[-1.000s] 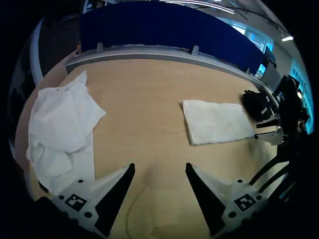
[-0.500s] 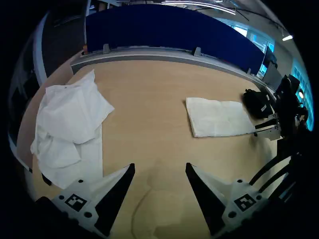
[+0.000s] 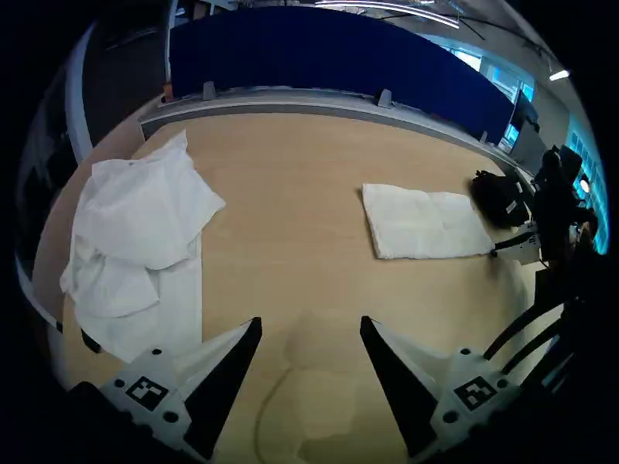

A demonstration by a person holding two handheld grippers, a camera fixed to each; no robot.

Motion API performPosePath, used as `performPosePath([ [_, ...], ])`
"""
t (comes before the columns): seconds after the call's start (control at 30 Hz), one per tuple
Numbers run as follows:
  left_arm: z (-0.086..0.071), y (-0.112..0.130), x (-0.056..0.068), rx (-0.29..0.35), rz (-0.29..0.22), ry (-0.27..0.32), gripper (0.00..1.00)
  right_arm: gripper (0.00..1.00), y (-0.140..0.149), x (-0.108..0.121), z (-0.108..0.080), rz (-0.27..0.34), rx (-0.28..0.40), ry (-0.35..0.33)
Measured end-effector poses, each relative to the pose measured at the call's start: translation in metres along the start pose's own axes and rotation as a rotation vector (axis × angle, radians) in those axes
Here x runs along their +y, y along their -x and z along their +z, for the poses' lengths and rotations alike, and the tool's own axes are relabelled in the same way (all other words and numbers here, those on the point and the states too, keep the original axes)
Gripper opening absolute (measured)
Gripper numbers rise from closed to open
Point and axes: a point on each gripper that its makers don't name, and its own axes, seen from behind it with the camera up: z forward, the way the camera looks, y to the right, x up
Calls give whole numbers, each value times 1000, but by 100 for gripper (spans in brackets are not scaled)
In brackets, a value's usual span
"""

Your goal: Fold towel

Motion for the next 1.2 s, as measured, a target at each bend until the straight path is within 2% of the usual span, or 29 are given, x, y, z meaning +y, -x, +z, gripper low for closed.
performPosePath([
  [0.37,0,3,-4,-4,-6,-6,94,6,-1,3,0,3,9,9],
  [0.6,1,5,-5,-6,-10,-4,94,3,-13,-3,-10,-24,35,16],
  [0.77,-3,4,-4,-5,-13,1,94,3,-38,-4,-25,-35,74,33],
  [0.9,-4,2,-5,1,-17,4,94,3,-60,-13,-37,-53,102,23],
  [1.2,-11,0,-7,11,-26,10,94,3,-124,-40,-53,-171,156,14],
])
